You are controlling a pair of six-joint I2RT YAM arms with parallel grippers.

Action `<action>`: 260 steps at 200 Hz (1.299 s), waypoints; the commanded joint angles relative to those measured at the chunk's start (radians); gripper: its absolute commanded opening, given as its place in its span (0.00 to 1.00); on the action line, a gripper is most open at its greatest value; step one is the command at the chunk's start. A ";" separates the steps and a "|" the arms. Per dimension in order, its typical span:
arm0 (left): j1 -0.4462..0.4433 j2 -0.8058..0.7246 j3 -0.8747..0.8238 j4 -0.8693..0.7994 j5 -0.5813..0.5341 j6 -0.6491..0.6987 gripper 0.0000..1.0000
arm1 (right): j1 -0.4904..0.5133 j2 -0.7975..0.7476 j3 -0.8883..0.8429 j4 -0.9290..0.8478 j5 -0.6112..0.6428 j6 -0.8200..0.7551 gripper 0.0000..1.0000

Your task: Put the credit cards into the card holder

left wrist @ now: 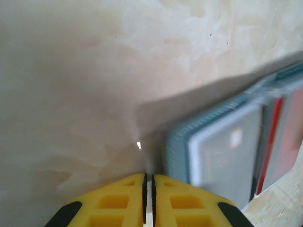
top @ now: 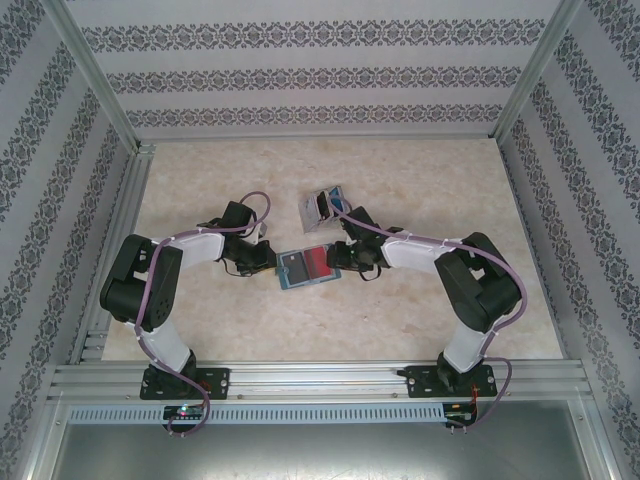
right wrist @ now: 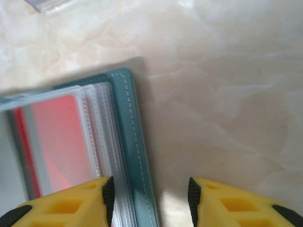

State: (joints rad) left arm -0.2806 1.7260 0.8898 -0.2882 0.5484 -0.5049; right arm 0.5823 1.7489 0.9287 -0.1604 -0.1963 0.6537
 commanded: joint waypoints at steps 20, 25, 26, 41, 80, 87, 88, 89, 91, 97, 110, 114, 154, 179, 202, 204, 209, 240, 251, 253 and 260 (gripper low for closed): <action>-0.009 -0.032 -0.006 0.015 0.002 -0.009 0.14 | -0.022 0.037 -0.027 0.150 -0.134 0.067 0.50; -0.008 -0.032 -0.005 0.018 0.002 -0.010 0.14 | -0.024 0.045 -0.025 0.159 -0.143 0.071 0.50; -0.008 -0.032 -0.005 0.019 0.003 -0.010 0.14 | -0.025 0.047 -0.025 0.160 -0.144 0.072 0.50; -0.008 -0.028 -0.010 0.031 0.011 -0.017 0.14 | -0.026 0.072 -0.024 0.191 -0.174 0.084 0.50; -0.009 -0.017 -0.014 0.042 0.015 -0.022 0.15 | -0.022 0.118 -0.014 0.277 -0.270 0.116 0.48; -0.010 -0.016 -0.014 0.044 0.015 -0.023 0.14 | -0.020 0.123 -0.008 0.279 -0.278 0.117 0.48; -0.010 -0.016 -0.013 0.044 0.015 -0.023 0.15 | -0.019 0.123 -0.007 0.280 -0.279 0.117 0.48; -0.010 -0.015 -0.013 0.044 0.015 -0.023 0.15 | -0.018 0.123 -0.006 0.280 -0.280 0.118 0.48; -0.011 -0.014 -0.014 0.044 0.016 -0.023 0.15 | -0.017 0.123 -0.004 0.280 -0.282 0.117 0.48; -0.012 -0.013 -0.011 0.044 0.017 -0.024 0.15 | -0.014 0.127 0.002 0.280 -0.288 0.116 0.48; -0.013 -0.010 -0.009 0.046 0.017 -0.024 0.15 | -0.006 0.129 0.016 0.281 -0.300 0.112 0.48; -0.015 -0.009 -0.009 0.045 0.017 -0.024 0.15 | -0.004 0.130 0.020 0.281 -0.303 0.110 0.48; -0.019 -0.002 -0.006 0.052 0.019 -0.027 0.15 | 0.003 0.107 0.031 0.286 -0.322 0.114 0.46; -0.020 -0.003 -0.007 0.052 0.019 -0.026 0.15 | 0.006 0.070 0.034 0.279 -0.328 0.115 0.46; -0.020 -0.002 -0.005 0.055 0.020 -0.027 0.15 | 0.014 0.055 0.048 0.276 -0.342 0.118 0.46; -0.020 -0.001 -0.005 0.056 0.021 -0.027 0.15 | 0.014 0.055 0.049 0.276 -0.343 0.118 0.46; -0.021 -0.001 -0.005 0.055 0.021 -0.027 0.15 | 0.015 0.055 0.053 0.275 -0.347 0.118 0.46; -0.020 -0.009 -0.002 0.046 0.017 -0.023 0.15 | 0.018 0.039 0.055 0.275 -0.348 0.126 0.46; -0.021 -0.011 -0.001 0.044 0.015 -0.021 0.15 | 0.017 0.027 0.053 0.274 -0.347 0.128 0.46; -0.020 -0.011 0.000 0.044 0.015 -0.021 0.15 | 0.017 0.025 0.053 0.274 -0.347 0.128 0.46; -0.021 -0.011 -0.001 0.043 0.013 -0.020 0.15 | 0.017 0.019 0.054 0.271 -0.347 0.129 0.46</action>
State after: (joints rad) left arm -0.2836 1.7252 0.8810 -0.2623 0.5419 -0.5243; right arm 0.5850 1.8233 0.9558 0.0742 -0.4961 0.7654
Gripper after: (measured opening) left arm 0.150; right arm 0.456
